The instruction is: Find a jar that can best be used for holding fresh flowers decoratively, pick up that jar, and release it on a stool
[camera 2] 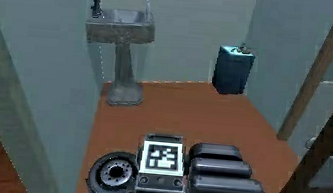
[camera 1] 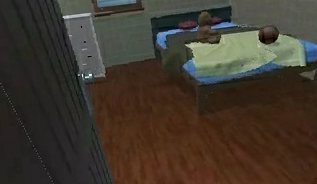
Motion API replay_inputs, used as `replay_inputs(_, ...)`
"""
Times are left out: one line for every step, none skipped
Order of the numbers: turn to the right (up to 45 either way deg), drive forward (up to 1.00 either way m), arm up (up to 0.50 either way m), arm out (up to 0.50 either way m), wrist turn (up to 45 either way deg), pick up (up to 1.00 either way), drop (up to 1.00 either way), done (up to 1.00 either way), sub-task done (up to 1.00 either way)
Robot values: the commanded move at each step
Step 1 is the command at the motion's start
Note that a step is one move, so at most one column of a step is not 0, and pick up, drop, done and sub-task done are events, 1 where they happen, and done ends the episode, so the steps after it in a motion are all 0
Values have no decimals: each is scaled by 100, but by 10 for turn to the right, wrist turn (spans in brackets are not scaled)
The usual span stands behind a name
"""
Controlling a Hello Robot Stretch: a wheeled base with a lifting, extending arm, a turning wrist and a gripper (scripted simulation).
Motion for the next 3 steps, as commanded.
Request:
replay_inputs(0,100,0,0,0,0,0,0,0)
replay_inputs(-60,0,0,0,0,0,0,0,0)
replay_inputs(0,5,0,0,0,0,0,0,0)
